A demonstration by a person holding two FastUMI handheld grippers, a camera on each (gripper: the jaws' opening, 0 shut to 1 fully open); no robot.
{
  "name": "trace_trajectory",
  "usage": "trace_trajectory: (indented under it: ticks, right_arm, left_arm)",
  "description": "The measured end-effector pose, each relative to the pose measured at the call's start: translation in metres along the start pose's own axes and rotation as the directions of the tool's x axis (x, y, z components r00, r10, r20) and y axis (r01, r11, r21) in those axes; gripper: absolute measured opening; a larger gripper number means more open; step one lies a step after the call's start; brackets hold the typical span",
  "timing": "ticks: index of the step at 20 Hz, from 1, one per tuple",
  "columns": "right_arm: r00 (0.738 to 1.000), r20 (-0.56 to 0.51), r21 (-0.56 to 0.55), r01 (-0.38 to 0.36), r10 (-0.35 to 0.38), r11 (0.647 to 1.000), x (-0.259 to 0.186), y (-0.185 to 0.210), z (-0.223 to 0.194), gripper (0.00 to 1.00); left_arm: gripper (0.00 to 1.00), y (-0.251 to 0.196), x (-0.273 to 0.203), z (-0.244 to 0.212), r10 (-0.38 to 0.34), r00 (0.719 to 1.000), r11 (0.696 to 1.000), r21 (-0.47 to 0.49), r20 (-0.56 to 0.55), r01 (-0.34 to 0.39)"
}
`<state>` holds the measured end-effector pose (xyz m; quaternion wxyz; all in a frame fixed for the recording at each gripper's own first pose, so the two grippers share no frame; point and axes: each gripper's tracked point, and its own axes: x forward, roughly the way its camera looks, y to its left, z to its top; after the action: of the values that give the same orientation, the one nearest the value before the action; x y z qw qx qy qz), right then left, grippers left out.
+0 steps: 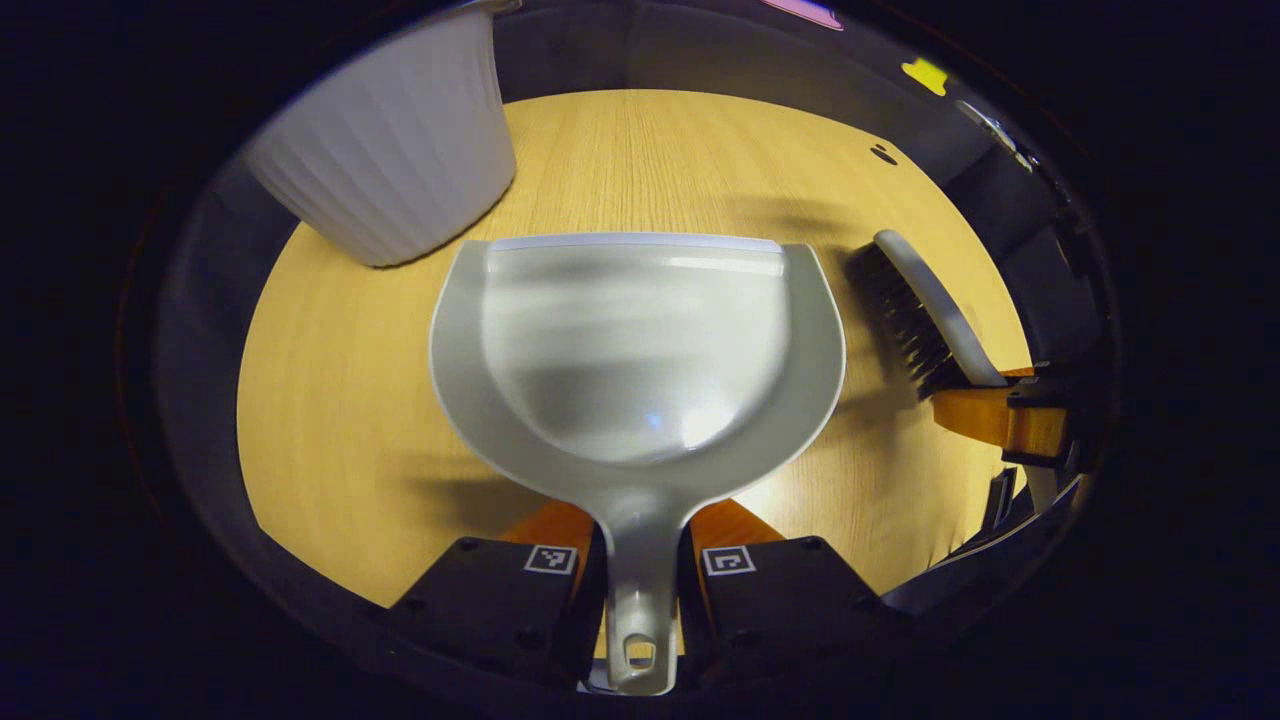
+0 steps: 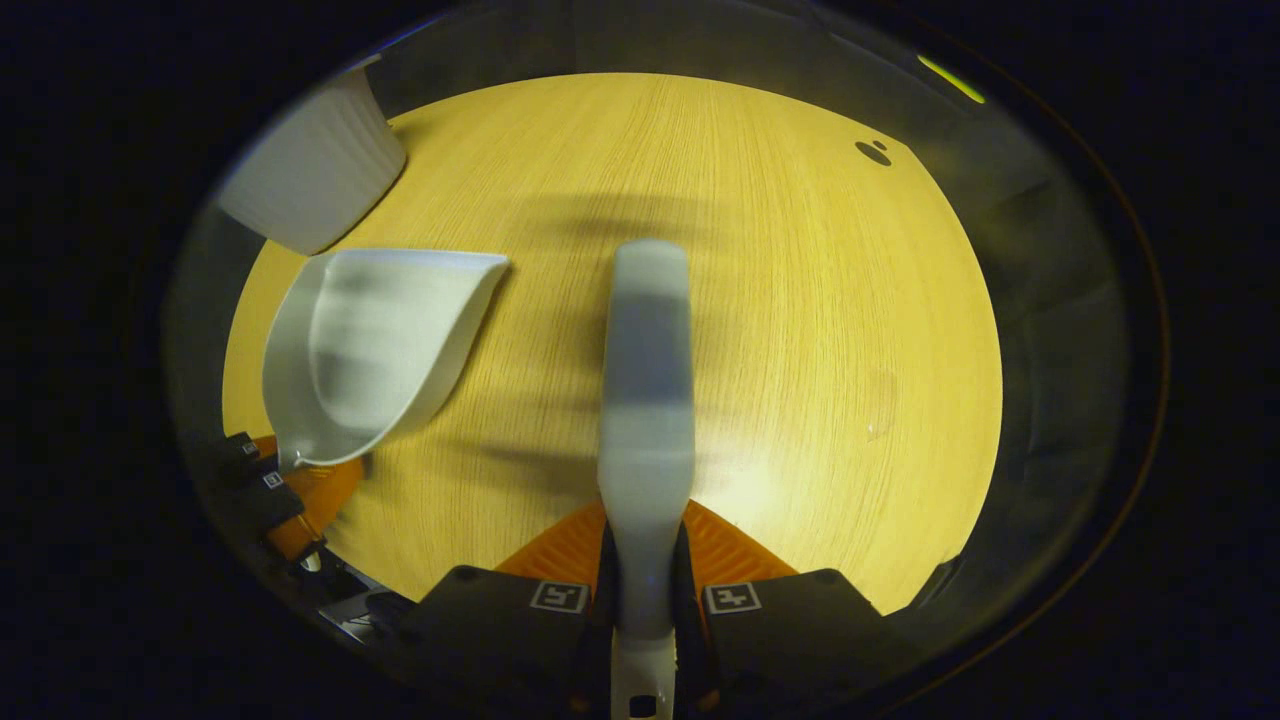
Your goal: Pick up the small broom and dustpan from the desktop, sweep the trash into the dustpan with the broom, and then empty the trash into the garbage bin.
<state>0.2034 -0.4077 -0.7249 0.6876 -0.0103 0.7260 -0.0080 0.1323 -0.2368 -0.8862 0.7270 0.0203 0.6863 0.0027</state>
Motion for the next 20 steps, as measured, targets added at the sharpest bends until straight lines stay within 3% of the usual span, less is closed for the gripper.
trace_trajectory:
  ticks: [6, 7, 14, 16, 20]
  right_arm:
    - [0.997, -0.082, 0.035, -0.007, 0.01, 0.999, 0.016, 0.009, -0.009, 0.24]
    - [0.996, -0.09, 0.03, -0.008, 0.01, 1.0, 0.017, 0.01, -0.012, 0.28]
    - [0.99, -0.131, 0.063, -0.035, 0.043, 0.997, 0.026, 0.01, -0.019, 0.25]
    - [0.991, -0.128, 0.059, -0.032, 0.039, 0.998, 0.025, 0.009, -0.02, 0.29]
    - [0.992, -0.111, 0.032, -0.05, 0.054, 0.998, 0.02, 0.012, -0.023, 0.3]
  left_arm:
    - [0.29, 0.0, -0.008, 0.01, 0.02, 0.998, 1.0, -0.014, -0.055, -0.021]
    - [0.29, -0.001, -0.007, 0.01, 0.017, 0.998, 1.0, -0.023, -0.063, -0.018]
    - [0.31, 0.0, -0.008, 0.008, 0.039, 0.995, 0.999, -0.022, -0.089, -0.042]
    - [0.3, 0.001, -0.008, 0.007, 0.048, 0.994, 0.999, -0.015, -0.103, -0.05]
    - [0.31, -0.005, -0.009, 0.005, 0.014, 0.993, 1.0, 0.001, -0.121, -0.014]
